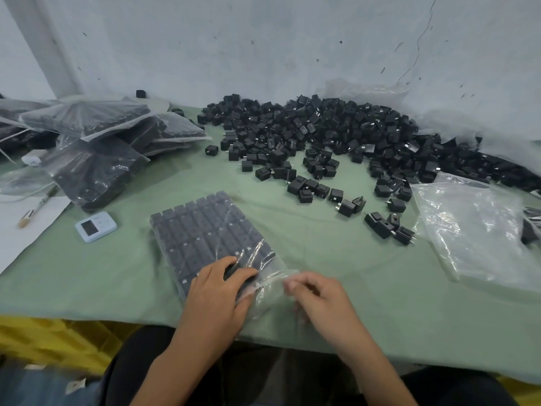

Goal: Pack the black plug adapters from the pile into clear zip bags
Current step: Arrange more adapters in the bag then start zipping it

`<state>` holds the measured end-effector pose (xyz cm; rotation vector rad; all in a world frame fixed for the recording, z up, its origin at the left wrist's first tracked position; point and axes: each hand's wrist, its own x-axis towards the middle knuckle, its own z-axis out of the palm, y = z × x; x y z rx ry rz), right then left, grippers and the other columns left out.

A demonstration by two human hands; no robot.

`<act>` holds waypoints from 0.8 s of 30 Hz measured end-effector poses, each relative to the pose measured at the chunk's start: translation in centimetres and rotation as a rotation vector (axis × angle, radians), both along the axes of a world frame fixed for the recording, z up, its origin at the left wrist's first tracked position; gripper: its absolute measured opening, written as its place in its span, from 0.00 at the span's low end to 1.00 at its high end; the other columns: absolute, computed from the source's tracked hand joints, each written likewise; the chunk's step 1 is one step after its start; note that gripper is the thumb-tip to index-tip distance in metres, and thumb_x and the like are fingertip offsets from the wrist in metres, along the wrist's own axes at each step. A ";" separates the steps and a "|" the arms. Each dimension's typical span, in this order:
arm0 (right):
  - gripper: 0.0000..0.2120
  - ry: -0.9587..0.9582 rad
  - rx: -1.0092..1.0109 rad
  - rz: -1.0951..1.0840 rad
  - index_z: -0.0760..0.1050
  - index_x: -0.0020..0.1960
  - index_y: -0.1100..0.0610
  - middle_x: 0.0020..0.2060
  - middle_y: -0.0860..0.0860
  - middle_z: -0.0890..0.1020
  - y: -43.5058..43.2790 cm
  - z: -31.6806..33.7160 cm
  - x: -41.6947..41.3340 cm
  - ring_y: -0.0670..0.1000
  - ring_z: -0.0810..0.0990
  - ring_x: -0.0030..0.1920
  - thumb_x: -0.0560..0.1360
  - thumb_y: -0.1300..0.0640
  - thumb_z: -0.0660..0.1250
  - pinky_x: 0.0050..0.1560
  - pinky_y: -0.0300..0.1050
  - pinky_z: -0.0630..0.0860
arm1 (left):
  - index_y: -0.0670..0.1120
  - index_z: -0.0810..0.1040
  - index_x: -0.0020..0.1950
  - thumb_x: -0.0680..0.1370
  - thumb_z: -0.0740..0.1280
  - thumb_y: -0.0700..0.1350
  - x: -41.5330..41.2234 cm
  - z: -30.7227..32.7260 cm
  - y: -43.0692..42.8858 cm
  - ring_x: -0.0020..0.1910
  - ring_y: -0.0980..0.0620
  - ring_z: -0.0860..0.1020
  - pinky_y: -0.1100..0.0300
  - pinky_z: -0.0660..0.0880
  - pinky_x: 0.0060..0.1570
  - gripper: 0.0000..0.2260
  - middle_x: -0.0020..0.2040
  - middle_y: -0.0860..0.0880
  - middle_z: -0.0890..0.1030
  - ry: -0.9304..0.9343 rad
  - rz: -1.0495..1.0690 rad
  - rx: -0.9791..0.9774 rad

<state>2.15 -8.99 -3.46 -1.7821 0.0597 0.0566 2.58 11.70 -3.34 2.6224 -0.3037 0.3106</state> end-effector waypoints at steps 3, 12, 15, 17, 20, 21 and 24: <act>0.07 -0.112 -0.220 -0.167 0.82 0.44 0.48 0.41 0.46 0.84 -3.3 1.2 3.8 0.47 0.81 0.37 0.78 0.57 0.68 0.39 0.44 0.79 | 0.55 0.82 0.60 0.76 0.72 0.50 0.0 -0.1 -0.1 0.62 0.42 0.75 0.47 0.71 0.60 0.12 0.64 0.47 0.77 -0.021 0.000 0.001; 0.20 -0.082 -1.099 -0.149 0.67 0.71 0.54 0.69 0.52 0.70 -9.5 2.8 16.2 0.58 0.72 0.64 0.80 0.63 0.59 0.55 0.54 0.73 | 0.55 0.83 0.58 0.74 0.71 0.52 -0.1 0.4 -0.1 0.59 0.42 0.78 0.46 0.75 0.57 0.13 0.61 0.46 0.79 -0.035 0.002 0.010; 0.20 -0.017 -1.128 -0.130 0.66 0.71 0.55 0.67 0.57 0.69 -9.9 2.1 16.8 0.62 0.76 0.59 0.80 0.62 0.58 0.55 0.55 0.75 | 0.54 0.83 0.57 0.73 0.75 0.50 -0.1 0.5 -0.2 0.58 0.42 0.78 0.46 0.76 0.56 0.13 0.60 0.46 0.79 -0.049 0.003 0.018; 0.18 0.001 -1.122 -0.158 0.67 0.70 0.57 0.64 0.58 0.69 -10.2 1.9 16.8 0.64 0.77 0.55 0.80 0.60 0.58 0.54 0.56 0.75 | 0.54 0.83 0.58 0.72 0.78 0.48 -0.1 0.5 -0.2 0.58 0.42 0.78 0.46 0.75 0.56 0.15 0.61 0.46 0.79 -0.047 -0.002 0.017; 0.14 0.024 -1.102 -0.159 0.70 0.65 0.59 0.62 0.59 0.70 -10.5 1.8 16.7 0.65 0.76 0.55 0.81 0.57 0.59 0.55 0.55 0.73 | 0.54 0.83 0.58 0.72 0.77 0.48 -0.1 0.5 -0.1 0.59 0.42 0.77 0.47 0.74 0.58 0.15 0.61 0.46 0.79 -0.039 -0.007 0.014; 0.14 0.011 -1.079 -0.155 0.72 0.64 0.59 0.62 0.58 0.71 -10.6 1.9 16.6 0.64 0.76 0.56 0.81 0.55 0.59 0.56 0.54 0.72 | 0.54 0.83 0.58 0.72 0.77 0.49 -0.1 0.5 -0.1 0.59 0.42 0.77 0.47 0.74 0.58 0.15 0.61 0.47 0.79 -0.038 -0.008 0.012; 0.13 -0.033 -0.958 -0.180 0.76 0.61 0.56 0.56 0.56 0.80 -10.2 2.5 15.5 0.59 0.77 0.55 0.81 0.51 0.60 0.57 0.53 0.75 | 0.55 0.82 0.59 0.73 0.76 0.49 -0.2 0.6 -0.2 0.60 0.43 0.77 0.48 0.73 0.59 0.15 0.62 0.47 0.78 -0.034 -0.006 0.002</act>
